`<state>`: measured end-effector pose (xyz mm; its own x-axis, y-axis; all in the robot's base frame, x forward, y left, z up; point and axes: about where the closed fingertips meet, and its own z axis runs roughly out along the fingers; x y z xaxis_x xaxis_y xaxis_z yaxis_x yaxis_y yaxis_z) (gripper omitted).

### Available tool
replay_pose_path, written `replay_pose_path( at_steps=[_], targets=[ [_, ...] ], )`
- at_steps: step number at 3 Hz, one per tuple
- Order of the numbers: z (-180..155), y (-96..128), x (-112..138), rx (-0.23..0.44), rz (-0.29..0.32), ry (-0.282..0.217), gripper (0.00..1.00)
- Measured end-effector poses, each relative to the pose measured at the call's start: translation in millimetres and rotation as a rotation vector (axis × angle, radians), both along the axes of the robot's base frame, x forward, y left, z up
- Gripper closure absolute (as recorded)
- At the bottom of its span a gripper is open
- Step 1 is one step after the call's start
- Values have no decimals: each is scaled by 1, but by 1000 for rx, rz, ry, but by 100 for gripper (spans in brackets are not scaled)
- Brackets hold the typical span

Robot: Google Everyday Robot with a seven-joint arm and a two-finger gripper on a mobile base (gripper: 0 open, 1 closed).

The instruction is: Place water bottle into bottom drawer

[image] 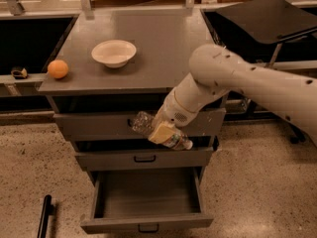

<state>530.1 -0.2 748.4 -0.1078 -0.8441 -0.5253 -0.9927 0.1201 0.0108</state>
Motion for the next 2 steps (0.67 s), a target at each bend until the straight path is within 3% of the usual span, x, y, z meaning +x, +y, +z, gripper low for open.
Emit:
replay_pose_path(
  at_steps=[1, 2],
  targets=[
    [4, 7, 29, -3, -27, -95, 100],
    [-7, 10, 32, -33, -9, -85, 100]
  ],
)
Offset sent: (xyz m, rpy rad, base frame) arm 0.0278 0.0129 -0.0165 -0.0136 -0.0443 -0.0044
